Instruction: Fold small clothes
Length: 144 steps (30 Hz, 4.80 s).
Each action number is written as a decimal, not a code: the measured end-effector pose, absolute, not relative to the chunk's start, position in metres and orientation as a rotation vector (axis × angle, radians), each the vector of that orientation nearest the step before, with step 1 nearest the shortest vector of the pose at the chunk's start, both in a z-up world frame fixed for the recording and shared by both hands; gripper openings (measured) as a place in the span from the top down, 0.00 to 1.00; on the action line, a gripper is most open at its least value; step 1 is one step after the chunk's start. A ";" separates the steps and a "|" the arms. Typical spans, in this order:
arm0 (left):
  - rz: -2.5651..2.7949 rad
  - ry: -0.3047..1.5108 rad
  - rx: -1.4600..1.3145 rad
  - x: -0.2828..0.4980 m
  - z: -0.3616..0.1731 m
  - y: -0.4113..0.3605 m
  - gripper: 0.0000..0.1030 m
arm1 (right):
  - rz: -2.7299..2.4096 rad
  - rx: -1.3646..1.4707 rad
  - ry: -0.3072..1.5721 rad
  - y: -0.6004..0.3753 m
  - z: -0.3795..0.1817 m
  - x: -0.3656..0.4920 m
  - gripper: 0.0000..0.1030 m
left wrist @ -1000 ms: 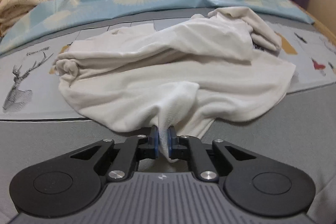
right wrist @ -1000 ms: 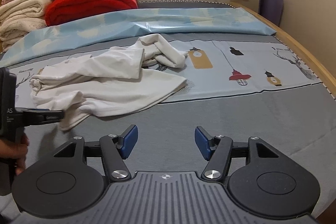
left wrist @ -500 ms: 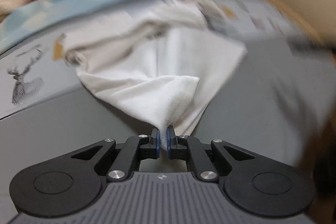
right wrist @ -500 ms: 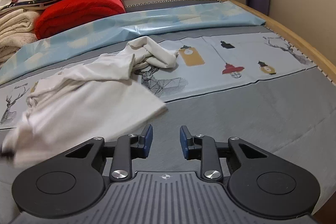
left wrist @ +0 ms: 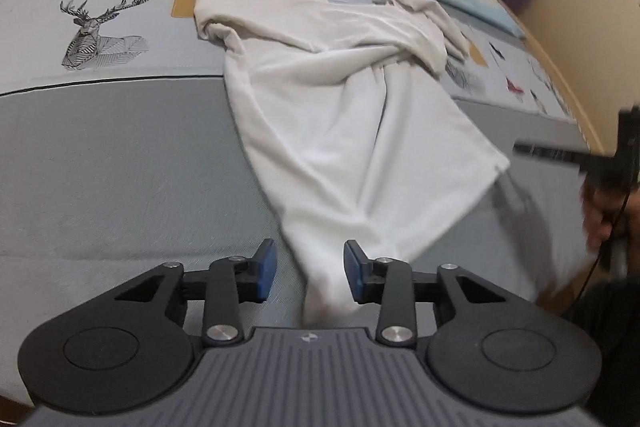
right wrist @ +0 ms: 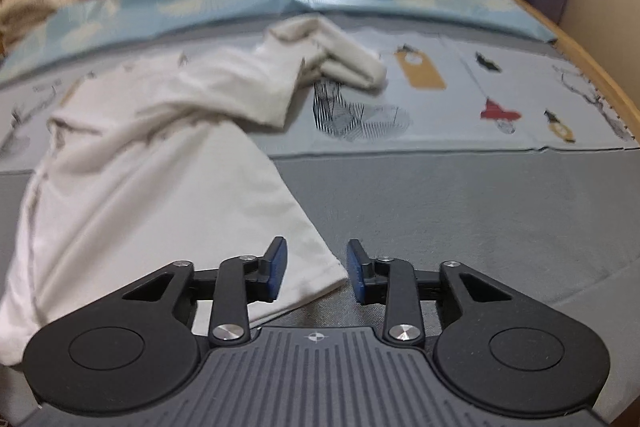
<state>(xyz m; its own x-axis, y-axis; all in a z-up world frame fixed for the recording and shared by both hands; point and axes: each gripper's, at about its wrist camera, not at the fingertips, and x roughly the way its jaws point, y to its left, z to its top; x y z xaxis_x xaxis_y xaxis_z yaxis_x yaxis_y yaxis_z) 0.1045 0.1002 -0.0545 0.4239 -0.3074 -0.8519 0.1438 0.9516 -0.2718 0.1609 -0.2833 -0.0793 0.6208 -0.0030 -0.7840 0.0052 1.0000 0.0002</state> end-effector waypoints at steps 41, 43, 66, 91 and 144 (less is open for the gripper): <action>-0.162 1.386 0.044 0.107 -0.107 0.105 0.89 | 0.160 -0.086 1.293 -0.371 -0.115 0.072 0.91; -0.197 1.363 -0.037 0.107 -0.099 0.111 0.68 | 0.144 -0.090 1.264 -0.373 -0.112 0.070 0.75; -0.333 1.349 0.229 0.084 -0.102 0.112 0.98 | 0.139 -0.191 1.335 -0.374 -0.119 0.071 1.00; -0.436 1.347 0.282 0.087 -0.109 0.084 0.97 | 0.120 -0.128 1.297 -0.370 -0.107 0.069 0.95; -0.386 0.732 0.240 0.279 -0.109 -0.201 0.49 | -0.228 0.530 0.850 -0.401 -0.022 0.243 0.78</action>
